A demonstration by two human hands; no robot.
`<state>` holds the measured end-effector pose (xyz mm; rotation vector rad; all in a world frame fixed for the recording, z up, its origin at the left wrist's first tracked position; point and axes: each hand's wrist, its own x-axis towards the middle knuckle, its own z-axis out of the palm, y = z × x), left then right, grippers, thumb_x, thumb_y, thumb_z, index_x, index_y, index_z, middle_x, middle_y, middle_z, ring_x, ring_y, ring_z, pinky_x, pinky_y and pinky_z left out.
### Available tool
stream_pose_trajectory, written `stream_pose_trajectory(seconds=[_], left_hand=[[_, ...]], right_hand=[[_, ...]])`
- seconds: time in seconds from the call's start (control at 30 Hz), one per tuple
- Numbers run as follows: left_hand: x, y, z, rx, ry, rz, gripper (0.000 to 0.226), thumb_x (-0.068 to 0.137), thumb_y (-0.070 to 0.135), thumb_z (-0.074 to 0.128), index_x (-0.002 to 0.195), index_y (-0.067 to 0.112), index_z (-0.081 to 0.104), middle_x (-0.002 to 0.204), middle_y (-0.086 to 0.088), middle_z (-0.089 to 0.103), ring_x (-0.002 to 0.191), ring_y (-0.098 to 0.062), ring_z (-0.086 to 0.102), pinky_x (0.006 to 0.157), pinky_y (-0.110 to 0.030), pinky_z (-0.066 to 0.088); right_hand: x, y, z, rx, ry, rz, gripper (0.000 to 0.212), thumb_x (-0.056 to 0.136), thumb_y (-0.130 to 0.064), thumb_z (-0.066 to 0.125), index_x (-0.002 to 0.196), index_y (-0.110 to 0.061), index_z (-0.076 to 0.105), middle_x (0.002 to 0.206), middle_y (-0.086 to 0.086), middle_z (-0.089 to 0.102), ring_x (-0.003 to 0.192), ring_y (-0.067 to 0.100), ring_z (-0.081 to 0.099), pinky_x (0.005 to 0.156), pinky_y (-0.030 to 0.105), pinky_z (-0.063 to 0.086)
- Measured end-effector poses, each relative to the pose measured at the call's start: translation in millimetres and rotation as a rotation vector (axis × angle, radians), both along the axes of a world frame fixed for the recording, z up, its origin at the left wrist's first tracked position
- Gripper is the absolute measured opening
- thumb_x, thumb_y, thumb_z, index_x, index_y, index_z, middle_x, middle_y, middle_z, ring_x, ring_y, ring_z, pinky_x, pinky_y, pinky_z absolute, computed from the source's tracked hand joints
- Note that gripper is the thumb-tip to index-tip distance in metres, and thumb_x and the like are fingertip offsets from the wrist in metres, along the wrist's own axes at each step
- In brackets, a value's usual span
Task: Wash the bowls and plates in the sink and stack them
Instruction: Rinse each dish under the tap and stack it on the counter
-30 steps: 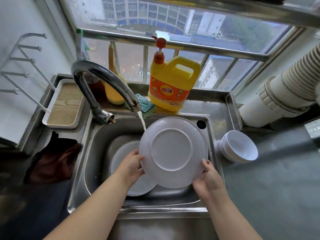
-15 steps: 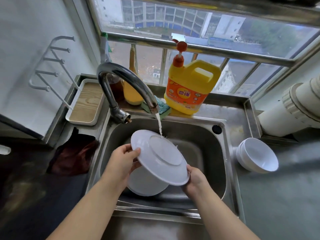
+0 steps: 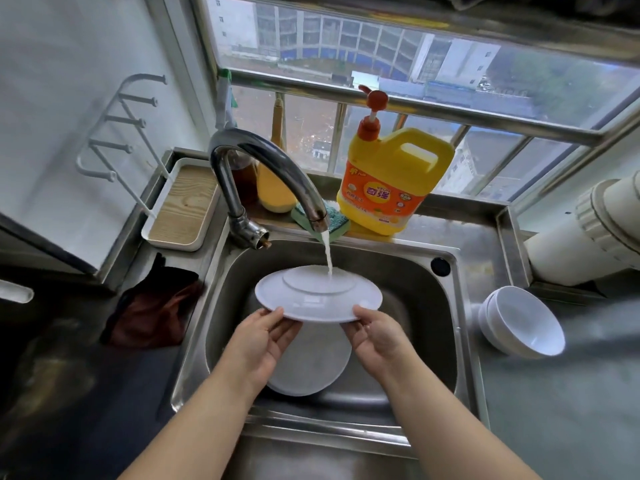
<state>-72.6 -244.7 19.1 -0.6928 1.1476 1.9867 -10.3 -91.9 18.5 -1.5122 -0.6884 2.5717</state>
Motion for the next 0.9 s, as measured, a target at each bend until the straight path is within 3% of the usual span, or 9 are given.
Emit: stream_pose_trajectory(seconds=[0.1,0.2,0.27,0.33,0.4,0.47,0.6,0.77,0.9], left_hand=[[9.5,17.9,-6.6,0.046,0.022,0.008,0.031,0.097,-0.001,0.044,0.127,-0.003,0.050,0.097,-0.016,0.066,0.078,-0.020,0.068,0.065,-0.026,0.060],[6.6,25.6,-8.0,0.037,0.038,0.013,0.032,0.097,-0.003,0.042,0.128,-0.004,0.050,0.099,-0.017,0.066,0.072,-0.019,0.070,0.059,-0.025,0.058],[-0.8,23.3,-4.1,-0.008,0.064,-0.034,0.028,0.096,-0.006,0.041,0.121,-0.004,0.053,0.094,-0.016,0.066,0.065,-0.016,0.071,0.056,-0.023,0.058],[-11.9,17.6,-0.9,-0.068,0.082,-0.083,0.025,0.096,-0.007,0.040,0.115,-0.003,0.056,0.087,-0.015,0.068,0.061,-0.015,0.070,0.054,-0.022,0.057],[-21.9,10.0,0.8,-0.094,0.084,-0.129,0.023,0.095,-0.007,0.040,0.107,-0.003,0.059,0.076,-0.012,0.072,0.059,-0.014,0.070,0.054,-0.022,0.057],[-27.9,5.0,1.7,-0.093,0.072,-0.144,0.021,0.096,-0.004,0.040,0.101,-0.001,0.061,0.070,-0.008,0.073,0.059,-0.013,0.070,0.054,-0.021,0.057],[-23.4,9.3,-4.1,-0.072,0.015,-0.044,0.019,0.100,0.006,0.040,0.098,0.002,0.059,0.065,-0.006,0.072,0.056,-0.011,0.069,0.049,-0.020,0.055],[4.8,28.9,-14.8,0.008,0.016,0.017,0.032,0.100,0.005,0.041,0.129,-0.001,0.051,0.113,-0.019,0.064,0.090,-0.024,0.065,0.065,-0.026,0.060],[-6.1,26.1,-9.5,-0.036,0.003,-0.005,0.026,0.100,0.004,0.040,0.119,-0.007,0.053,0.079,-0.013,0.072,0.063,-0.017,0.071,0.051,-0.023,0.056]], right_hand=[[7.1,-23.5,6.8,-0.007,0.123,0.002,0.028,0.087,0.016,0.047,0.111,0.006,0.056,0.101,0.023,0.067,0.081,0.028,0.069,0.069,0.030,0.060],[17.1,-28.8,7.3,-0.011,0.160,0.035,0.030,0.084,0.014,0.054,0.111,0.003,0.060,0.098,0.020,0.070,0.082,0.025,0.070,0.077,0.030,0.058],[22.5,-21.9,4.3,0.001,0.103,0.073,0.025,0.086,0.004,0.058,0.110,-0.002,0.061,0.089,0.012,0.072,0.076,0.019,0.070,0.071,0.028,0.059],[27.7,-7.6,-2.2,-0.031,0.019,0.032,0.023,0.091,-0.010,0.058,0.113,-0.004,0.060,0.082,0.008,0.072,0.069,0.017,0.069,0.057,0.026,0.058],[32.8,11.0,-5.3,-0.081,-0.030,-0.048,0.028,0.095,-0.021,0.055,0.117,-0.003,0.058,0.089,0.010,0.069,0.069,0.020,0.068,0.042,0.022,0.052],[36.4,25.4,-5.0,-0.093,-0.032,-0.075,0.028,0.097,-0.021,0.051,0.115,-0.001,0.058,0.092,0.011,0.067,0.063,0.019,0.068,0.037,0.019,0.048],[36.3,21.2,-2.3,-0.040,0.074,-0.026,0.015,0.092,0.000,0.051,0.103,0.006,0.060,0.083,0.014,0.073,0.068,0.018,0.071,0.056,0.023,0.057],[30.6,-18.8,6.2,-0.021,0.224,0.105,0.032,0.081,0.018,0.052,0.109,0.003,0.060,0.096,0.017,0.072,0.083,0.023,0.071,0.073,0.028,0.059],[31.0,-11.5,8.3,-0.010,0.170,0.179,0.037,0.078,-0.004,0.066,0.115,-0.005,0.061,0.098,0.012,0.072,0.083,0.019,0.071,0.075,0.030,0.059]])
